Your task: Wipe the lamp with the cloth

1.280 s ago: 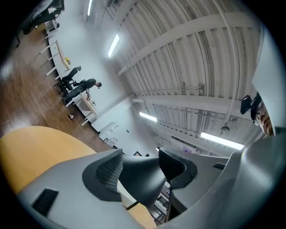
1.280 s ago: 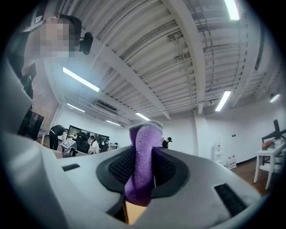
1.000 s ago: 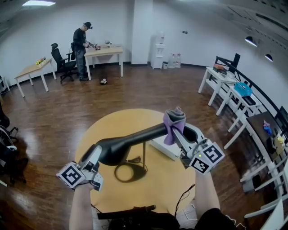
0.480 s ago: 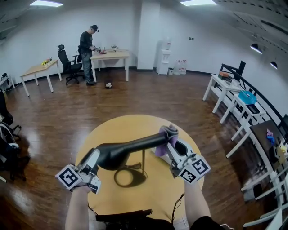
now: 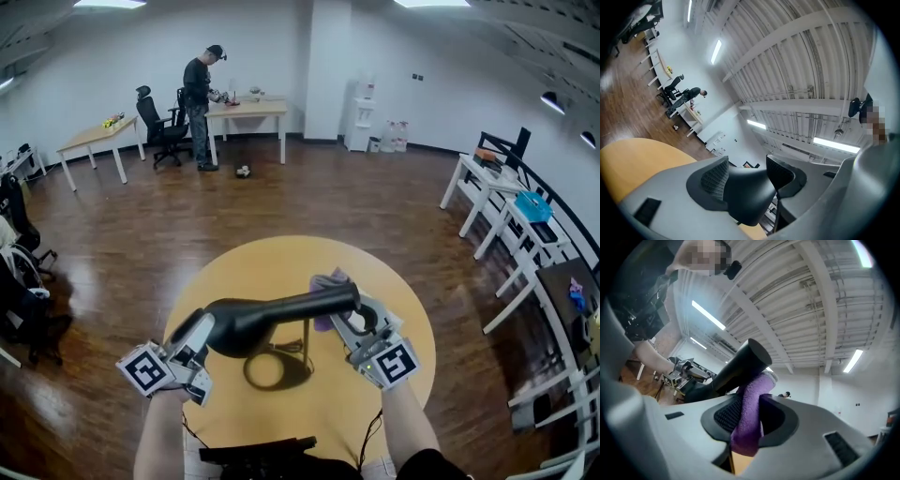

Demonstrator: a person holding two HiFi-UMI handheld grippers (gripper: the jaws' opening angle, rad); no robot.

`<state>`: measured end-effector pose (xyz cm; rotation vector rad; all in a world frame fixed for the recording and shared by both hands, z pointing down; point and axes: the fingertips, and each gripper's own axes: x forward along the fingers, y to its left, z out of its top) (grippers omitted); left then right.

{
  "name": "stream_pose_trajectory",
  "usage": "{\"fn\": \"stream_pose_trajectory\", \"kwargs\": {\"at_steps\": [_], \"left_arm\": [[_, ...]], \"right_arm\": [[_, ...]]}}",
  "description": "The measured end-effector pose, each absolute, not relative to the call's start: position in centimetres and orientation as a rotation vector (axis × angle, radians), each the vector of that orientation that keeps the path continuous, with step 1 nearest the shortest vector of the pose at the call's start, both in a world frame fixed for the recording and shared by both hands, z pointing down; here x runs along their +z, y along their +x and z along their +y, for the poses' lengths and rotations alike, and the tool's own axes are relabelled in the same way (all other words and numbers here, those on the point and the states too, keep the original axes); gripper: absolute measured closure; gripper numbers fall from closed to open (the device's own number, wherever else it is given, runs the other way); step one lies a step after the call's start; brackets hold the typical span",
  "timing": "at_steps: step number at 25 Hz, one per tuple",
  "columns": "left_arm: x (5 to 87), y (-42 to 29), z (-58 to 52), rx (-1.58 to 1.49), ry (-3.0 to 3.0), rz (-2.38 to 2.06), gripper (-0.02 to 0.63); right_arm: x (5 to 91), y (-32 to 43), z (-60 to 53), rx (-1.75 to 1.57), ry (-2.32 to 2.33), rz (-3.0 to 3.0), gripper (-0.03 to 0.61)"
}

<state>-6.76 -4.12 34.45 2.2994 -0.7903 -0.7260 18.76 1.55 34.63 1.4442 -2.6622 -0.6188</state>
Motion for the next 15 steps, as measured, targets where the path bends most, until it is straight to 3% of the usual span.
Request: {"fn": "stream_pose_trajectory", "kwargs": {"at_steps": [7, 15], "left_arm": [[34.1, -7.0, -3.8, -0.727, 2.324, -0.845, 0.379], [34.0, -7.7, -3.8, -0.717, 2.328, -0.848, 0.380]], "right_arm": [[38.5, 14.9, 1.9, -0.701, 1.238, -2.485, 0.489], [44.4, 14.8, 3.8, -0.342, 1.328, -2.602, 0.489]]}}
